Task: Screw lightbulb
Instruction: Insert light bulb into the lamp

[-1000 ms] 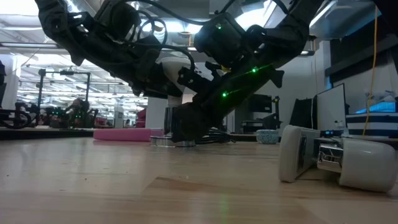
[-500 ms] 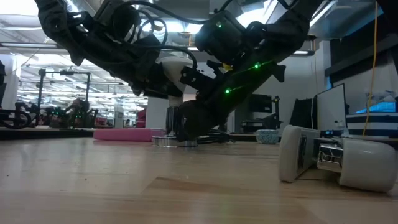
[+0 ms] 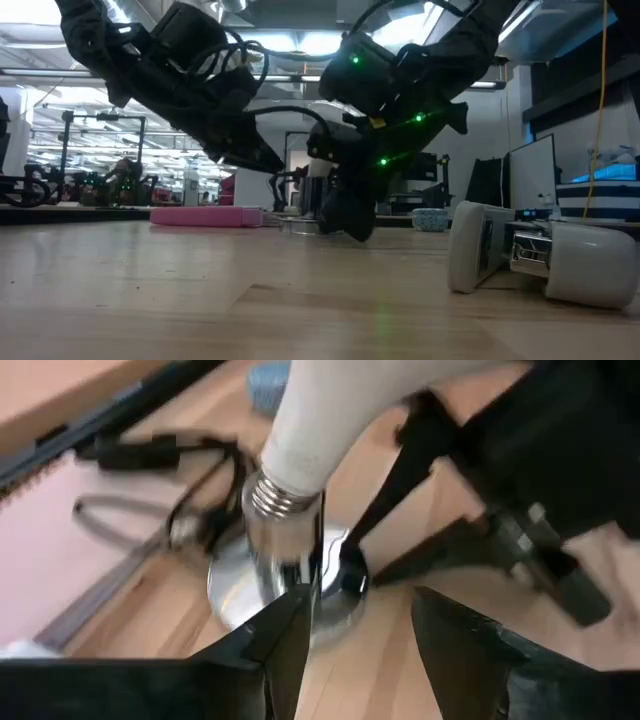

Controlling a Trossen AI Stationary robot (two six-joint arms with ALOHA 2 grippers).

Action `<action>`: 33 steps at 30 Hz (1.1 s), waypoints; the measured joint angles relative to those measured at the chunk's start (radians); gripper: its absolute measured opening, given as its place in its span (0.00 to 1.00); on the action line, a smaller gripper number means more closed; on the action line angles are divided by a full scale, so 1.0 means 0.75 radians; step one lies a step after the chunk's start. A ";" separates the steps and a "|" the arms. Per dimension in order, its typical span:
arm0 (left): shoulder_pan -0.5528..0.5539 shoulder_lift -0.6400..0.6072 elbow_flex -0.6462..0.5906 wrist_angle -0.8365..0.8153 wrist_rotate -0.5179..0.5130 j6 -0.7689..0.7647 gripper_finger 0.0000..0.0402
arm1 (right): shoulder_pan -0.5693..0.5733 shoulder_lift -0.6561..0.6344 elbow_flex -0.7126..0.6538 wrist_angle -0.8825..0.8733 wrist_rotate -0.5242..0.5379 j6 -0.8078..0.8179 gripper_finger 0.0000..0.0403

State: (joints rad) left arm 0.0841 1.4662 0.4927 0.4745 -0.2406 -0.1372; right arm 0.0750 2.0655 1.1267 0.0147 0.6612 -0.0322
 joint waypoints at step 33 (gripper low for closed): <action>0.059 -0.001 0.003 -0.031 -0.009 0.067 0.41 | 0.004 -0.005 0.006 0.008 -0.111 -0.004 0.34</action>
State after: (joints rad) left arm 0.1286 1.4658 0.4946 0.4515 -0.2470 -0.0872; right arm 0.0780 2.0617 1.1313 0.0208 0.5778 -0.0349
